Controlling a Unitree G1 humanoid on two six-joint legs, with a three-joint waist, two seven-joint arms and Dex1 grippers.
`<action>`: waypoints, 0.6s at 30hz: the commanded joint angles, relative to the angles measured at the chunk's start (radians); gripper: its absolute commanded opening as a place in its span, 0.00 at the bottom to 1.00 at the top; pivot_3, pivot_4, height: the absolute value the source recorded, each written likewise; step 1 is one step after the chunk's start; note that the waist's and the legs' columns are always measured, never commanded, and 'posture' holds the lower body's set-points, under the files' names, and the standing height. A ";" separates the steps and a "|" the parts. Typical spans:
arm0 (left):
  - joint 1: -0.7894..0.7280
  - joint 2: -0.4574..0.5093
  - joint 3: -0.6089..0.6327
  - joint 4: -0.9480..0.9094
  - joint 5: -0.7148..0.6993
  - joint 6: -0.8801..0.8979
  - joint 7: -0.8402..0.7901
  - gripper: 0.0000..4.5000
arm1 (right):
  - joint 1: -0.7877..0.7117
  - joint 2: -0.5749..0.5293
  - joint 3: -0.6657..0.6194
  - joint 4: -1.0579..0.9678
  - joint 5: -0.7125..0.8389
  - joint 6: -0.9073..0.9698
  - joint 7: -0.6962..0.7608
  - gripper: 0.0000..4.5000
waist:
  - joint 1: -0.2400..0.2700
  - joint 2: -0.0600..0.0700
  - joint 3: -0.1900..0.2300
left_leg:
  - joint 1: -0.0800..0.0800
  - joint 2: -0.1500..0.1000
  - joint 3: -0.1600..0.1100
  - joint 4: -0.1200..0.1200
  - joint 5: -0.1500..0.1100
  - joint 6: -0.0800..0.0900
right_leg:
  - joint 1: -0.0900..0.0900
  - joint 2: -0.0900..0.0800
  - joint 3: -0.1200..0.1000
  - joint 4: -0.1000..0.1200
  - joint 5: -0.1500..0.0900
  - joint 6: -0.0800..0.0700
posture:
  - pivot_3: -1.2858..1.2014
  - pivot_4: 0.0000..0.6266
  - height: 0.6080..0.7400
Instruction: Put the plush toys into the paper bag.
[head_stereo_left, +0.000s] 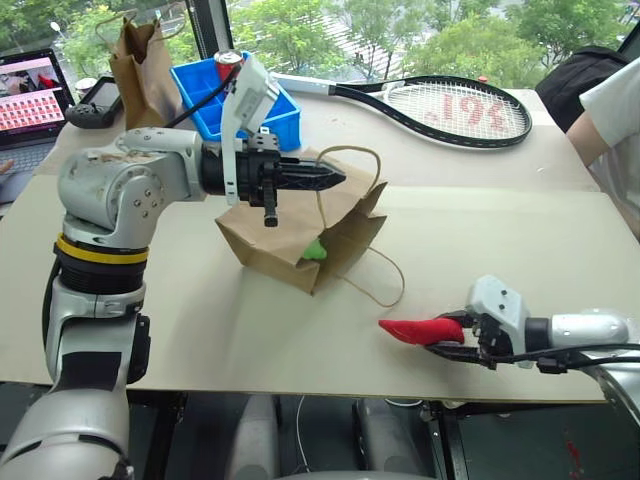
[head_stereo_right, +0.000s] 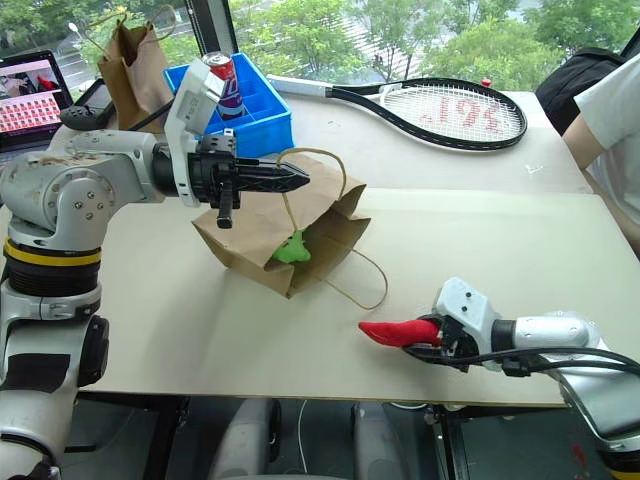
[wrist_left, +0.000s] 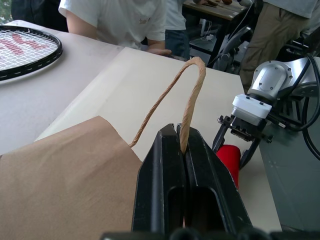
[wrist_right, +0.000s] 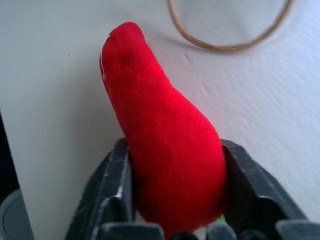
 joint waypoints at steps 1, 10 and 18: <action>-0.027 0.009 0.020 -0.026 -0.007 -0.010 -0.006 0.00 | -0.016 -0.022 -0.081 -0.018 0.065 0.033 0.029 0.20 | 0.000 0.000 0.000 | 0.000 0.000 0.000 0.000 0.000 0.000 | 0.000 0.000 0.000 0.000 0.000 0.000 | 0.52 0.24 0.40; -0.046 -0.004 0.030 -0.011 -0.009 -0.009 0.006 0.00 | -0.298 -0.018 -0.081 -0.067 0.161 0.109 -0.044 0.00 | -0.007 0.000 0.000 | 0.001 0.000 0.000 0.000 0.000 0.000 | 0.000 0.000 0.000 0.000 0.000 0.000 | 0.52 0.24 0.40; -0.063 -0.015 0.036 0.013 -0.003 -0.014 0.014 0.00 | -0.620 0.150 0.292 -0.006 -0.097 -0.005 -0.150 0.00 | -0.007 0.000 0.000 | 0.000 0.000 0.000 -0.001 0.000 0.000 | -0.001 0.000 0.000 0.000 0.000 0.000 | 0.52 0.24 0.40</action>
